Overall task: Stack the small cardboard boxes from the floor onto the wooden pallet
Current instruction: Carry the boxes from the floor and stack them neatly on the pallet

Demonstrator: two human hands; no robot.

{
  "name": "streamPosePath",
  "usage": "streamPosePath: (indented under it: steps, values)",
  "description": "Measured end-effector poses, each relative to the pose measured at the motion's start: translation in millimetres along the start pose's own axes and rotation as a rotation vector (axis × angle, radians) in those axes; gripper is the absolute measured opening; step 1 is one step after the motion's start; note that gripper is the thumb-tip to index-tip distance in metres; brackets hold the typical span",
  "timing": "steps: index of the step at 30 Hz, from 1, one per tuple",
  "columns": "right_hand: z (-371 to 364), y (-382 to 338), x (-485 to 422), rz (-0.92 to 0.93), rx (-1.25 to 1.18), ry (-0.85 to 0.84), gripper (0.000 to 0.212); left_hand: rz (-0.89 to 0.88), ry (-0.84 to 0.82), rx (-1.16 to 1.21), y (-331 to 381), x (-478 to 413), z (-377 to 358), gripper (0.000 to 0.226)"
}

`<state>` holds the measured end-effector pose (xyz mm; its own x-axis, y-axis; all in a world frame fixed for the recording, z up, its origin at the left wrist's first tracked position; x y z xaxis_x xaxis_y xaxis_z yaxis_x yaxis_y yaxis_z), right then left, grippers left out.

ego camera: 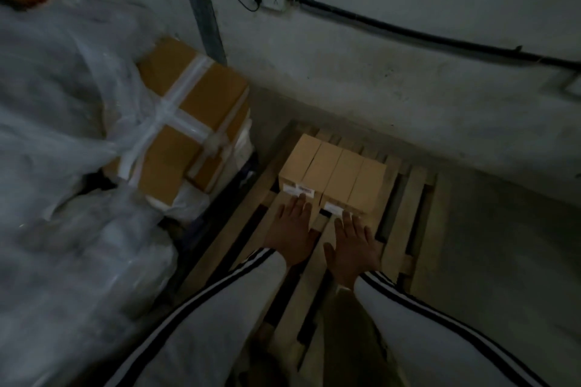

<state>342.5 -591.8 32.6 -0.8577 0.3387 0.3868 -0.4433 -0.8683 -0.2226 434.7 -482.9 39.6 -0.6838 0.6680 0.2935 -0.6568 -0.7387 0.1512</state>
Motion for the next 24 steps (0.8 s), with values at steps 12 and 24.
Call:
streamPosePath:
  steps: [12, 24]
  values:
    - [-12, -100, 144, 0.330, 0.033, -0.040, 0.075, 0.336, -0.007, 0.063, -41, 230, -25, 0.074]
    - [-142, -175, 289, 0.684, 0.278, -0.268, 0.083, 0.842, 0.015, 0.440, -25, 472, -128, 0.074]
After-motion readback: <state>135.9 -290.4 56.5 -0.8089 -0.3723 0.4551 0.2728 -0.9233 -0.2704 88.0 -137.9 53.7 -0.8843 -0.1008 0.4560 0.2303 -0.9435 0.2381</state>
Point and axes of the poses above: each hand's wrist, its own x-axis away from the middle knuckle, its own z-axis out of the back of the hand, y = z × x, the point moved 7 cm from there along -x, towards the middle knuckle, and after that the axes turned 6 degrees about -x, right-handed, at the moved point
